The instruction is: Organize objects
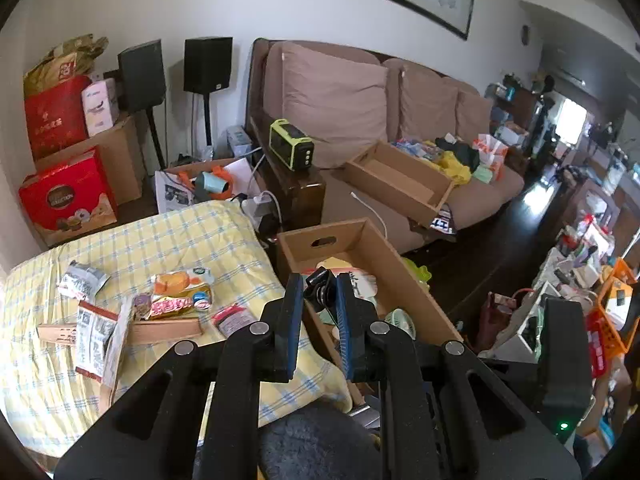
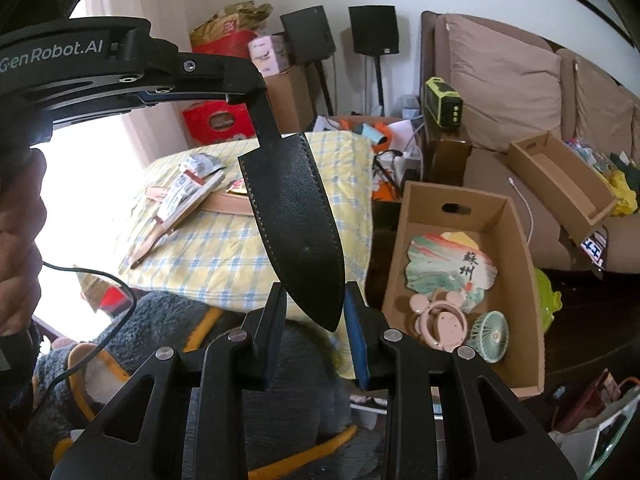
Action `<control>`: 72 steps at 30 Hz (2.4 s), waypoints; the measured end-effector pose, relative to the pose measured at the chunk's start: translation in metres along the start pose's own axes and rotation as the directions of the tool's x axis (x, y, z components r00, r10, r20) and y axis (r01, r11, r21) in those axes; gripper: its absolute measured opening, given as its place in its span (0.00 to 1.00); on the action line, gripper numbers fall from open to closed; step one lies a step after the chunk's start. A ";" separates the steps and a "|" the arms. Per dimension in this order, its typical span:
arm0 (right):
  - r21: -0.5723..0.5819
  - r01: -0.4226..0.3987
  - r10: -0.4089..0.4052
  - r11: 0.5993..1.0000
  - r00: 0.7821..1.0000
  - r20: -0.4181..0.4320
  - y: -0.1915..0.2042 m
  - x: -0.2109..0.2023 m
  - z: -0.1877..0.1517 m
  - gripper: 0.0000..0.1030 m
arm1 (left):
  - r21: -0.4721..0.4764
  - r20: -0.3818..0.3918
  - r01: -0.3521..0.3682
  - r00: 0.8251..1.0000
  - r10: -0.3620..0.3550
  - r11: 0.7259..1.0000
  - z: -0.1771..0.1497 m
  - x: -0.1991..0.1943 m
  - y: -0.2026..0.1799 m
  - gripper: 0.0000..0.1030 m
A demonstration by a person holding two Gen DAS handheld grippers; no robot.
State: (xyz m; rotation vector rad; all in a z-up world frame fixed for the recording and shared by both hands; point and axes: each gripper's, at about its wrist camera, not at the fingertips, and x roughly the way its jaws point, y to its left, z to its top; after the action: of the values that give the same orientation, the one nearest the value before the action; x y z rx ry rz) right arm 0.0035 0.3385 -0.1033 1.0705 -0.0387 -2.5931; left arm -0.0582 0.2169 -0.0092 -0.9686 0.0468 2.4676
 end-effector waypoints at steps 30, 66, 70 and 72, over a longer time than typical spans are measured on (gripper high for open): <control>0.080 0.129 -0.129 0.988 0.992 -0.007 -0.060 -0.009 -0.009 0.27 | 0.038 -0.005 0.060 0.998 -0.060 0.997 0.007 0.053 -0.051 0.15; 0.211 0.177 -0.168 0.961 0.984 -0.062 -0.125 -0.010 -0.035 0.28 | 0.026 -0.099 0.098 0.991 -0.095 0.995 0.006 0.127 -0.097 0.15; 0.221 0.176 -0.164 0.959 0.984 -0.070 -0.126 -0.008 -0.037 0.28 | 0.022 -0.112 0.096 0.989 -0.093 0.995 0.003 0.135 -0.097 0.15; 0.226 0.173 -0.160 0.959 0.984 -0.074 -0.128 -0.005 -0.038 0.28 | 0.021 -0.121 0.095 0.988 -0.092 0.995 0.001 0.138 -0.096 0.15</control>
State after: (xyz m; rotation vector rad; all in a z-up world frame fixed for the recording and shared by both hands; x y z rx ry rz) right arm -0.0044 0.4652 -0.1462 1.2756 -0.2554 -2.7599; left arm -0.1033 0.3607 -0.0843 -1.0820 0.0722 2.3163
